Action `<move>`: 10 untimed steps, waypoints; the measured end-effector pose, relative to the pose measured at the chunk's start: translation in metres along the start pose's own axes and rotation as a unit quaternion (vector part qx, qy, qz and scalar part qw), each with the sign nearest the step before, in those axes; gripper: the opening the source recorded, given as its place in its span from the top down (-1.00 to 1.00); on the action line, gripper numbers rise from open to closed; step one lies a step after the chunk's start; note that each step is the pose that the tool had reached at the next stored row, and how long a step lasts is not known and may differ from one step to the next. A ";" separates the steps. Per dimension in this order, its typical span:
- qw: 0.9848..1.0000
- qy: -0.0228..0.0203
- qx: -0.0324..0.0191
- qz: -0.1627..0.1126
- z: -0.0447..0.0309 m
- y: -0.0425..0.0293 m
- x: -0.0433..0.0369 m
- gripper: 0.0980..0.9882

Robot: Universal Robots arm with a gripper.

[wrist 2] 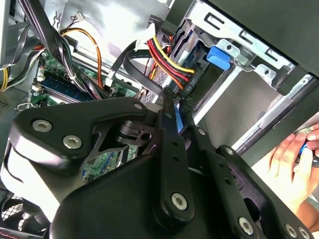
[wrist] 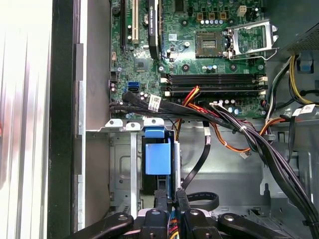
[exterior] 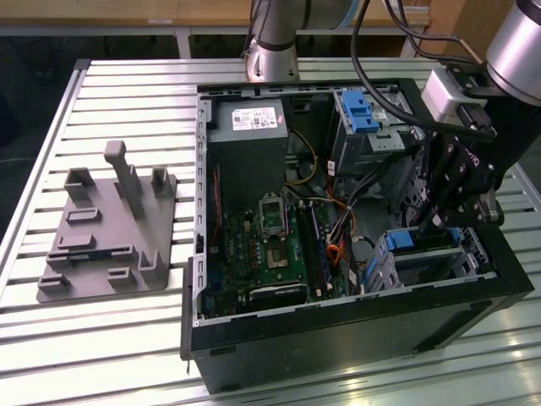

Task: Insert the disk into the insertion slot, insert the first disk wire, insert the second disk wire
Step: 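Insert the second disk wire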

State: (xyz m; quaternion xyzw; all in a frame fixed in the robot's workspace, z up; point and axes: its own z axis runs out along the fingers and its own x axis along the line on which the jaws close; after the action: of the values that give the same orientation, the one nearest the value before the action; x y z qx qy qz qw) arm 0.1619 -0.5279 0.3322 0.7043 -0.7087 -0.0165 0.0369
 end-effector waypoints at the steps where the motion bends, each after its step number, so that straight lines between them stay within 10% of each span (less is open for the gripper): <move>1: 1.000 0.000 0.000 0.000 0.0001 0.0000 0.0000 0.78; 10: 1.000 0.000 0.000 0.000 0.0017 -0.0002 0.0001 0.78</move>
State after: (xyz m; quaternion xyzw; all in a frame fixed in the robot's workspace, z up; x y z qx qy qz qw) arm 0.1619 -0.5280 0.3304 0.7043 -0.7087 -0.0165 0.0370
